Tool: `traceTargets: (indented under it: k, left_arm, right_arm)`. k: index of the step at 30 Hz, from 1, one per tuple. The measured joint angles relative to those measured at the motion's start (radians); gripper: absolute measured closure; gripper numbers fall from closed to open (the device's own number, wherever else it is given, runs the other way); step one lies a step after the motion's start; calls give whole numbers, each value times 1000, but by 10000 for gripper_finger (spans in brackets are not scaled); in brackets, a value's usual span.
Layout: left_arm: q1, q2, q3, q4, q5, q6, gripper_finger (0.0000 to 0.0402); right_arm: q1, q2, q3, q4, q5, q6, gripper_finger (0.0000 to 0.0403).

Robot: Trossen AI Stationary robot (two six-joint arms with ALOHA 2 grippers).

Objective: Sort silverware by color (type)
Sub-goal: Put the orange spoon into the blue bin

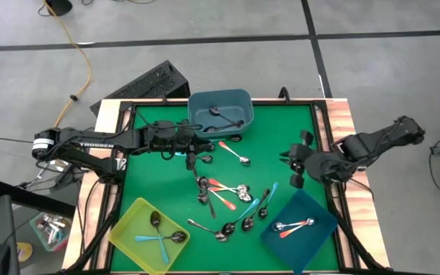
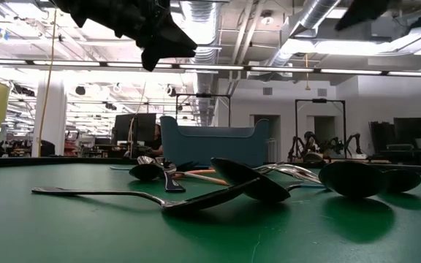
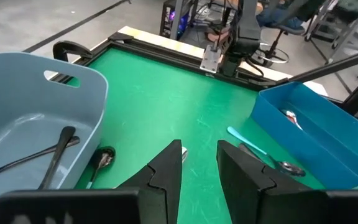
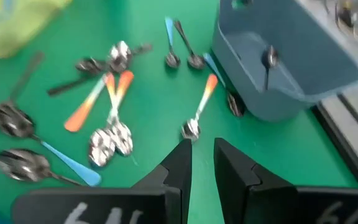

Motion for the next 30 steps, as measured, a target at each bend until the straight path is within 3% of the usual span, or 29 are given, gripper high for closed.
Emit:
traceTargets:
  k: [7,12,24,30]
  left_arm:
    - [0,0,0,-22,-1,0,316]
    - [0,0,0,-56,-10,-1,316]
    - [0,0,0,-94,-13,-1,315]
    - [0,0,0,-119,-13,-1,315]
  right_arm:
    - [-218,1,-121,75,-133,-14,320]
    - [-331,39,-196,244,-213,-91,297]
    - [-434,356,-227,646,-272,-236,206]
    - [-458,512,-226,809,-318,-235,191]
